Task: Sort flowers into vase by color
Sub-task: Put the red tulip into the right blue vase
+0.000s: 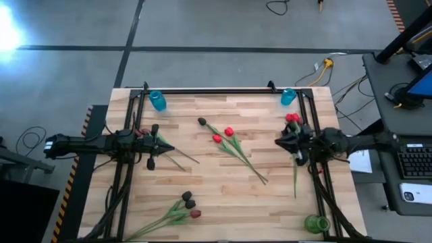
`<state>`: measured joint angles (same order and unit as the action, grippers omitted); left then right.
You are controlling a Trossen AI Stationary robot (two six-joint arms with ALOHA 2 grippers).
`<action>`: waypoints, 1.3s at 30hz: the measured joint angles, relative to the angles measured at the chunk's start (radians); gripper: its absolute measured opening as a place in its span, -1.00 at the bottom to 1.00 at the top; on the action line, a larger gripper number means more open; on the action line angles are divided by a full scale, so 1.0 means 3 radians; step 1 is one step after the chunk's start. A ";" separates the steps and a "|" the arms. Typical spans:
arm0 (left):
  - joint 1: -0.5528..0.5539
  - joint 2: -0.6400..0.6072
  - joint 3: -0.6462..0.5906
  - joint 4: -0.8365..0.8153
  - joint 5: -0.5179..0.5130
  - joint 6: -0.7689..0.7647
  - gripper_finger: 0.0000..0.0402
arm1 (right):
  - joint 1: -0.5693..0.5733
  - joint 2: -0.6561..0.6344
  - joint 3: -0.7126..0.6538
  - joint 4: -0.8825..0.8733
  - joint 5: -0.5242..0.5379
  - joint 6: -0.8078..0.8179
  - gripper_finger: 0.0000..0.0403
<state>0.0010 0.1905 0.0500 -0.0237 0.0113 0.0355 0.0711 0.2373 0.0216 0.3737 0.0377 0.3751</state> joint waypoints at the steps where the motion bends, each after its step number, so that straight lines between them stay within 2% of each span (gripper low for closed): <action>1: 0.0000 -0.0001 -0.0001 0.0001 -0.0001 0.0000 -1.00 | 0.0095 0.0221 0.0000 0.0094 0.0169 0.0014 -0.86; 4: 0.0000 0.0000 -0.0001 0.0001 -0.0001 -0.0001 -1.00 | 0.0353 0.1041 0.0122 0.0298 0.0652 0.0037 -0.86; 6: -0.0001 -0.0001 0.0000 0.0001 0.0000 0.0000 -1.00 | 0.0461 0.1582 0.0328 0.0314 0.0789 0.0037 -0.86; 11: 0.0000 -0.0001 0.0000 0.0001 0.0000 0.0000 -1.00 | 0.0400 0.2833 0.1009 -0.0132 0.0827 0.0129 -0.81; 16: 0.0000 0.0000 -0.0001 0.0001 0.0000 -0.0001 -1.00 | 0.0069 0.3731 0.1646 -0.0186 0.0841 0.0147 -0.47; 18: 0.0000 0.0001 -0.0001 0.0008 -0.0001 -0.0001 -1.00 | -0.0079 0.3988 0.1826 -0.0162 0.0907 0.0138 -0.29; 22: -0.0001 0.0002 0.0000 0.0006 -0.0001 0.0001 -1.00 | -0.0277 0.4398 0.2068 -0.0154 0.1391 0.0002 0.01; 25: 0.0000 0.0003 -0.0001 0.0004 -0.0001 -0.0001 -1.00 | -0.0332 0.4632 0.2185 -0.0083 0.1471 -0.0200 0.15; 28: 0.0000 0.0006 -0.0001 0.0001 0.0000 -0.0001 -1.00 | -0.0325 0.4842 0.2290 0.0040 0.1551 -0.0339 0.21; 33: 0.0000 0.0018 0.0000 0.0005 0.0000 0.0000 -1.00 | -0.0439 0.5195 0.2487 0.0089 0.1619 -0.0317 0.20; 39: -0.0001 0.0026 -0.0001 0.0005 -0.0001 -0.0001 -1.00 | -0.0587 0.5377 0.2672 -0.0021 0.1493 -0.0162 0.18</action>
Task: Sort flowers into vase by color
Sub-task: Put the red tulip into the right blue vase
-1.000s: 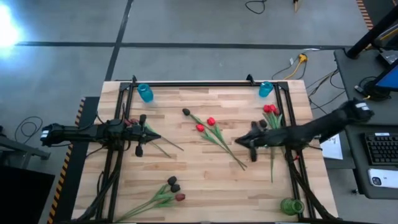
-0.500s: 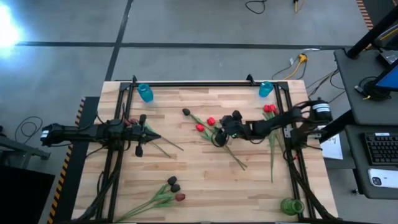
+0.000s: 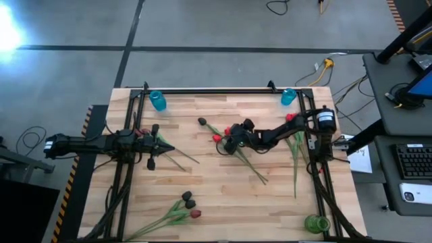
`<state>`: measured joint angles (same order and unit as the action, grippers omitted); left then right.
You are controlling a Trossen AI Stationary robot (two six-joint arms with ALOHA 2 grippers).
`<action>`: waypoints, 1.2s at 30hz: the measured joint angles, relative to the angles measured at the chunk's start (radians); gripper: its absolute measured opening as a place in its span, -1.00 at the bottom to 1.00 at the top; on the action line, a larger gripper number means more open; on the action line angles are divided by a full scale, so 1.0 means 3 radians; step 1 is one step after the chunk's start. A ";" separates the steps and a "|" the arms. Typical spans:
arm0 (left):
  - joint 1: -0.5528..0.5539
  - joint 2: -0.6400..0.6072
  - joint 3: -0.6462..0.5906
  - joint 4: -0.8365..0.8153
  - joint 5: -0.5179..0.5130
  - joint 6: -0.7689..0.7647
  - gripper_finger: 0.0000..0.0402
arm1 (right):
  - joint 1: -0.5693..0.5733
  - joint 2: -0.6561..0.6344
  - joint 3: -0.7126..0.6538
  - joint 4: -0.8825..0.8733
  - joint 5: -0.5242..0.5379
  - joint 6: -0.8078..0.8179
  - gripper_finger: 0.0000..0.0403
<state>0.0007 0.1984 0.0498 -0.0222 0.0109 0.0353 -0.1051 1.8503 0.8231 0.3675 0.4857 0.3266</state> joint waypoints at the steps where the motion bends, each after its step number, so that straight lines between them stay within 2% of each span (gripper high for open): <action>1: 0.0000 0.0000 0.0000 -0.0003 0.0000 0.0001 -1.00 | -0.0025 0.0009 0.0052 -0.0119 -0.0029 0.0011 0.18; 9: 0.0000 0.0011 0.0000 -0.0002 0.0000 0.0001 -1.00 | -0.0029 -0.0110 0.0446 -0.1385 -0.0189 0.0097 0.09; 13: 0.0001 0.0015 0.0001 0.0001 0.0000 0.0000 -1.00 | -0.0063 -0.0260 0.0620 -0.2025 -0.0521 0.0480 0.02; 19: 0.0001 0.0023 0.0000 -0.0004 0.0000 0.0001 -1.00 | -0.0134 -0.0238 0.0842 -0.2229 -0.0852 0.0658 -0.07; 27: 0.0000 0.0048 0.0000 0.0001 -0.0001 0.0001 -1.00 | -0.0262 0.0093 0.1311 -0.2885 -0.0950 0.0743 -0.25; 32: 0.0000 0.0048 0.0000 -0.0001 -0.0001 0.0001 -1.00 | -0.0263 0.0214 0.1491 -0.3026 -0.1005 0.0832 -0.43; 36: 0.0000 0.0048 0.0000 -0.0003 0.0000 0.0001 -1.00 | -0.0267 0.0306 0.1655 -0.3217 -0.1128 0.0749 -0.66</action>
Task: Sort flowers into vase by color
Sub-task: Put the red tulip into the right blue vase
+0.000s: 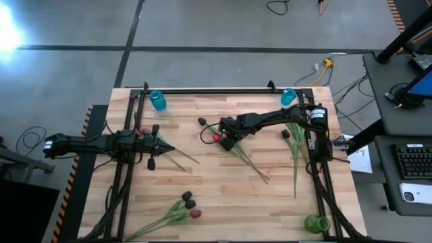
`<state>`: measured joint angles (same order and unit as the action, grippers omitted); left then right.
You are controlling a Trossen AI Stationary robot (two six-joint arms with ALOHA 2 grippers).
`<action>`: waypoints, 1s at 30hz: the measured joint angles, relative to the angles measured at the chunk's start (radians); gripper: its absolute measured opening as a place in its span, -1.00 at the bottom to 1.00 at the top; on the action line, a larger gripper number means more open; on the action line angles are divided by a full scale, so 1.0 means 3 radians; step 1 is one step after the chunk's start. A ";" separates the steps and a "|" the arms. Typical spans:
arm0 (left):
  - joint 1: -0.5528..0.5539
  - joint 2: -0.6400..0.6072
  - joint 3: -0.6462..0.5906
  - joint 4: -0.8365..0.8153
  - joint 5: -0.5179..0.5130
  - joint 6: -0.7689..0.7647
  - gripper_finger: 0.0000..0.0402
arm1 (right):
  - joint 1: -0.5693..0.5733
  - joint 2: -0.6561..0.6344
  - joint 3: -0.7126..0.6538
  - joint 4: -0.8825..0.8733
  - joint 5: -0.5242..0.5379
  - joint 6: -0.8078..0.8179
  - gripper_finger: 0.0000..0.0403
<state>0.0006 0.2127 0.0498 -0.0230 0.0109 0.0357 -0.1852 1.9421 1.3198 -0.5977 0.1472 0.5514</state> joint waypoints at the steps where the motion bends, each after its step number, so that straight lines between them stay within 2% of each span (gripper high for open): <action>1: 0.0000 0.0000 0.0000 0.0000 0.0000 0.0000 -1.00 | 0.0002 0.0015 0.0026 -0.0027 -0.0006 -0.0078 -0.73; 3: 0.0000 0.0000 0.0000 0.0000 0.0000 -0.0001 -1.00 | 0.0004 0.0021 0.0062 -0.0058 -0.0022 -0.0166 -0.88; 6: 0.0000 0.0000 0.0000 0.0000 0.0000 0.0000 -1.00 | 0.0010 -0.0101 0.0076 -0.0150 -0.0056 -0.0306 -0.93; 11: 0.0000 0.0000 0.0000 0.0001 0.0000 -0.0001 -1.00 | 0.0011 -0.0805 0.0026 -0.0232 0.0381 -0.0414 -0.95; 14: 0.0000 0.0000 0.0000 0.0000 0.0000 -0.0001 -1.00 | 0.0011 -0.1229 -0.0048 -0.0310 0.1072 -0.0594 -0.95; 20: 0.0000 0.0000 0.0001 0.0001 0.0000 0.0000 -1.00 | -0.0076 -0.1940 -0.0159 0.0036 0.3093 -0.1273 -0.95; 22: 0.0001 0.0000 0.0000 0.0000 0.0000 -0.0001 -1.00 | -0.0186 -0.2083 -0.0300 0.0447 0.3397 -0.1633 -0.95; 24: 0.0000 0.0000 0.0000 0.0001 0.0000 0.0000 -1.00 | -0.0355 -0.2228 -0.0497 0.0984 0.3352 -0.1952 -0.95; 30: 0.0000 0.0000 0.0000 0.0001 0.0000 -0.0001 -1.00 | -0.1048 -0.2576 -0.1143 0.2941 0.2763 -0.2855 -0.95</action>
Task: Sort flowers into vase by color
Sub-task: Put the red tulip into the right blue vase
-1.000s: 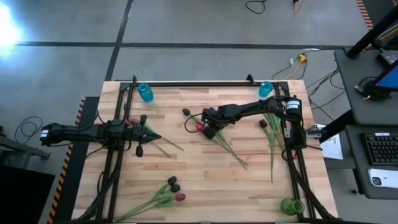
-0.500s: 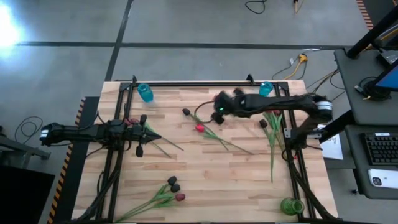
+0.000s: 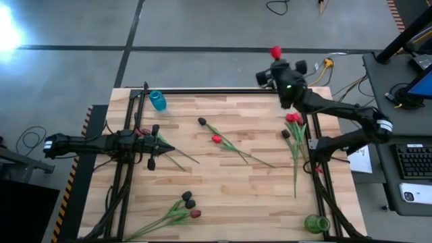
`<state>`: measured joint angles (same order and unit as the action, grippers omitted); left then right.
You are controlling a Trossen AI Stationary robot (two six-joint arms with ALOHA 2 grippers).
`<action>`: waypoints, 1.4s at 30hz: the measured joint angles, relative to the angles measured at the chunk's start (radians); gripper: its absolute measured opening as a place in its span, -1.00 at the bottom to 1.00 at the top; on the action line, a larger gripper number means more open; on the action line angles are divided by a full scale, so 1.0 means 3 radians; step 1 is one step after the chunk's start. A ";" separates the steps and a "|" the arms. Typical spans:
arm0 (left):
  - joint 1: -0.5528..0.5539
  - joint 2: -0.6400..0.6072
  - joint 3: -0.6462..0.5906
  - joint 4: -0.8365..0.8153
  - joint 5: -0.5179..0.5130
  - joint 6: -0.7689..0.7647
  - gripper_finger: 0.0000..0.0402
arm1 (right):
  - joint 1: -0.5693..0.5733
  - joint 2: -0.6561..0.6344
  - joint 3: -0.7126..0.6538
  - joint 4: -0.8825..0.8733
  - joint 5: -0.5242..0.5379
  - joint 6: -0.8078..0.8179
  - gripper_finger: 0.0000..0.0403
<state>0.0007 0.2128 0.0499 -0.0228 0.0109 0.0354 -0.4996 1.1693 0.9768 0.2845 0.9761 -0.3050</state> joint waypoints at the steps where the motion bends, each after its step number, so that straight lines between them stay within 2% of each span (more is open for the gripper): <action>1: 0.0000 0.0000 0.0000 0.0000 0.0000 0.0000 -1.00 | -0.0104 -0.0051 -0.0063 0.0204 -0.0118 -0.0064 -0.95; 4: 0.0000 0.0000 0.0000 0.0000 0.0000 0.0000 -1.00 | -0.0369 -0.0198 -0.0160 0.0486 -0.0322 -0.0139 -0.95; 15: 0.0001 0.0000 0.0000 0.0000 0.0000 0.0000 -1.00 | -0.0995 -0.0205 -0.0270 0.0490 -0.0702 0.0075 -0.95; 20: 0.0000 0.0000 0.0000 0.0000 0.0000 0.0000 -1.00 | -0.1166 -0.0148 -0.0379 0.0505 -0.0765 0.0213 -0.95; 26: 0.0000 0.0000 0.0000 0.0000 0.0000 0.0001 -1.00 | -0.1233 -0.0140 -0.0497 0.0460 -0.0752 0.0424 -0.94; 34: 0.0001 0.0000 0.0000 0.0000 0.0000 0.0000 -1.00 | -0.1266 -0.0054 -0.0540 -0.0172 -0.0752 0.0809 -0.92; 42: 0.0000 0.0000 0.0000 0.0000 0.0000 0.0000 -1.00 | -0.1269 0.0052 -0.0571 -0.0461 -0.0751 0.1026 -0.91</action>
<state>0.0007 0.2127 0.0499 -0.0228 0.0109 0.0353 -0.8804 1.1848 0.8056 0.1463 0.7509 0.0029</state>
